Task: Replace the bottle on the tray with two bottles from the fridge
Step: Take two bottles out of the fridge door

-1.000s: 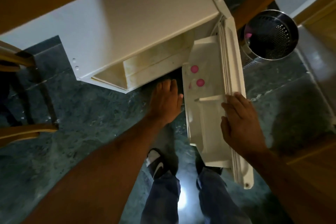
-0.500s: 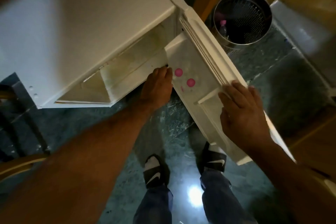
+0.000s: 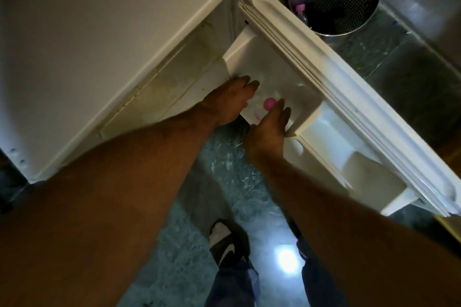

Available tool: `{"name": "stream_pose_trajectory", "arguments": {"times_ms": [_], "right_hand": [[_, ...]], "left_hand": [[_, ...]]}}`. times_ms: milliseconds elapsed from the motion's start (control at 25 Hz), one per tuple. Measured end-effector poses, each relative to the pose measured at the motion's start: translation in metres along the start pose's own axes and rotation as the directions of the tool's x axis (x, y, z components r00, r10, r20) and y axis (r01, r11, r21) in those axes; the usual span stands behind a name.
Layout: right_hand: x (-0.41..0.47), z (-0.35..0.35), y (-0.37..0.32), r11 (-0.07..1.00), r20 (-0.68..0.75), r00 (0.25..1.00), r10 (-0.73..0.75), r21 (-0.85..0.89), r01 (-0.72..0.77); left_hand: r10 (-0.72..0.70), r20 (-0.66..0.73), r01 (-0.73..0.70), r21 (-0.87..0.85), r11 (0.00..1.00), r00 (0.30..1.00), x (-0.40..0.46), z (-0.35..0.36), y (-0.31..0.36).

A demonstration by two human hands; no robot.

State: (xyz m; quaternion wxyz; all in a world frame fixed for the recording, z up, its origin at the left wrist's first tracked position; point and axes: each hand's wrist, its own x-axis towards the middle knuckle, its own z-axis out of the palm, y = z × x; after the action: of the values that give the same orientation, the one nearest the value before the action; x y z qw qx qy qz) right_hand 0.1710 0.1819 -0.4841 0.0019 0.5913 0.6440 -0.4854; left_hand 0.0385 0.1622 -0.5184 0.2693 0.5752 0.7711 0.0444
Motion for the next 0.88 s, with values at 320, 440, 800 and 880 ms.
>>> {"name": "stream_pose_trajectory", "arguments": {"times_ms": [320, 440, 800, 880], "right_hand": [[0.062, 0.008, -0.004, 0.994, -0.038, 0.995, 0.089, -0.064, -0.091], [0.055, 0.008, -0.006, 0.993, -0.032, 0.999, 0.044, -0.112, -0.047], [-0.03, -0.075, -0.071, 0.917, 0.136, 0.959, -0.248, -0.287, 0.277], [-0.054, -0.114, -0.097, 0.873, 0.18, 0.921, -0.345, -0.299, 0.386]], "left_hand": [[-0.057, 0.003, 0.056, -0.282, 0.958, 0.998, -0.004, 0.004, -0.005], [-0.106, -0.06, 0.081, -0.334, 0.939, 0.993, -0.014, 0.001, -0.002], [-0.375, -0.292, 0.204, -0.48, 0.853, 0.88, -0.109, -0.083, 0.072], [-0.482, -0.373, 0.272, -0.491, 0.828, 0.793, -0.134, -0.111, 0.1]]}}
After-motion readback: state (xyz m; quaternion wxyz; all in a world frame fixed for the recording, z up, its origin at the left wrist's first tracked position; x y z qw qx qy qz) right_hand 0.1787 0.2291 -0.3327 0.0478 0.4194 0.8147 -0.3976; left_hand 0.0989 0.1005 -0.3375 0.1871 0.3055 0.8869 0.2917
